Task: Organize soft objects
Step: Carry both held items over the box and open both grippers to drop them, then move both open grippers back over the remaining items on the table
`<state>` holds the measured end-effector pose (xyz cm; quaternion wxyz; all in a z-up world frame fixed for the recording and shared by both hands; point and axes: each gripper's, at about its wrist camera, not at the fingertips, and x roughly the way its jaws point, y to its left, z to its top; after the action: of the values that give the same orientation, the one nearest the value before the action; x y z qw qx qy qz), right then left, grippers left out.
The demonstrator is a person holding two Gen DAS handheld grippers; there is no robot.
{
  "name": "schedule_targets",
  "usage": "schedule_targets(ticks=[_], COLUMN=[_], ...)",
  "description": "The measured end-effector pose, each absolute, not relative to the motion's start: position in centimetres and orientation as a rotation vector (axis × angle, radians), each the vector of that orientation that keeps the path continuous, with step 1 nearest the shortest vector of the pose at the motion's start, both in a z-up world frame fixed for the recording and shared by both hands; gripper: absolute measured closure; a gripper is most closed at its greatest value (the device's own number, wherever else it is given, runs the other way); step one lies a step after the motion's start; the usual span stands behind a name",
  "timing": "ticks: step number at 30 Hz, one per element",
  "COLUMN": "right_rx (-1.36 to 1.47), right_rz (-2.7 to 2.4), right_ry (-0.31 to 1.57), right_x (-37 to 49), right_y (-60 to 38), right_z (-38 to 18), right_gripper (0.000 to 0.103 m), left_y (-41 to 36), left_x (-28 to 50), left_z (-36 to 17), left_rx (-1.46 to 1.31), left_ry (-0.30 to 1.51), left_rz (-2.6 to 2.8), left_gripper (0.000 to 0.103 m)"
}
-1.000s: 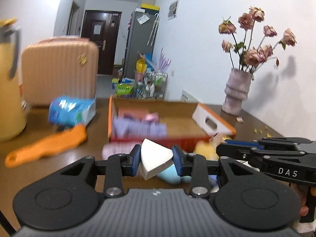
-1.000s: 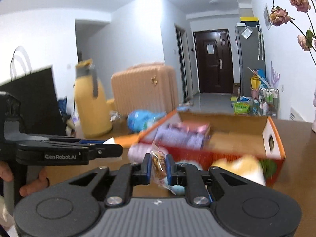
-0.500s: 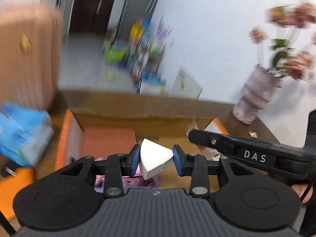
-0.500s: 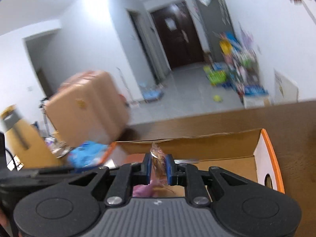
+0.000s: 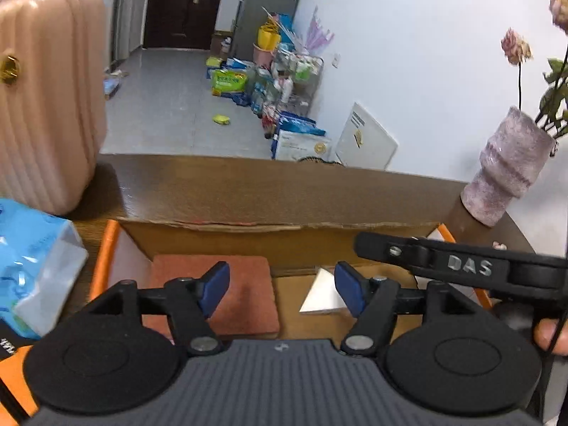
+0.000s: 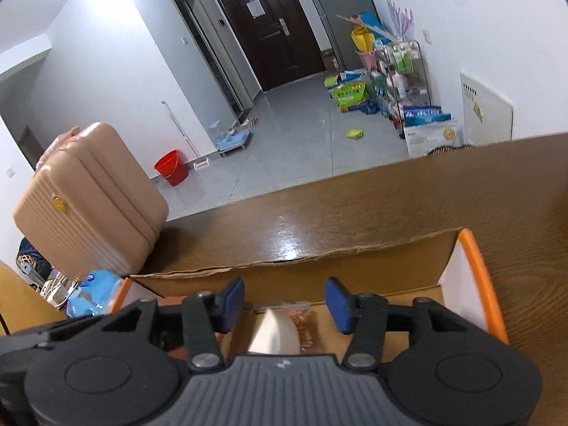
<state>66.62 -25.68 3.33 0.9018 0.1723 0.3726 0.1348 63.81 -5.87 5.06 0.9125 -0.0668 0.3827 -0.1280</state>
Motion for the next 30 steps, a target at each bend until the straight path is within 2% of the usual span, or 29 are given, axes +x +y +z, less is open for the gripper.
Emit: schedule_targets(ticks=[5, 14, 17, 21, 25, 30], right_rx=[0.276, 0.074, 0.074, 0.061, 0.03, 0.042], right_rz=[0.282, 0.25, 0.253, 0.25, 0.276, 0.291], right_ry=[0.716, 0.604, 0.569, 0.496, 0.405, 0.362], right_x=[63.1, 50.1, 45.6, 39.5, 31.9, 23.7], right_y=[-26.5, -29.8, -30.8, -31.4, -30.9, -30.2], right_z=[7.0, 13.5, 14.4, 14.1, 11.9, 7.3], right_gripper=[0.05, 0.041, 0.038, 0.036, 0.025, 0.024], left_y=[-4.5, -1.7, -1.5, -1.2, -2.0, -3.1], left_x=[61.0, 49.3, 44.6, 37.6, 29.4, 21.7], left_z=[8.1, 12.9, 13.8, 13.3, 10.3, 6.1], left_rx=[-0.118, 0.001, 0.023, 0.074, 0.151, 0.152], left_ry=[0.751, 0.651, 0.598, 0.494, 0.401, 0.415], left_rz=[-0.234, -0.229, -0.23, -0.181, -0.152, -0.183], left_gripper=[0.032, 0.027, 0.02, 0.019, 0.016, 0.015])
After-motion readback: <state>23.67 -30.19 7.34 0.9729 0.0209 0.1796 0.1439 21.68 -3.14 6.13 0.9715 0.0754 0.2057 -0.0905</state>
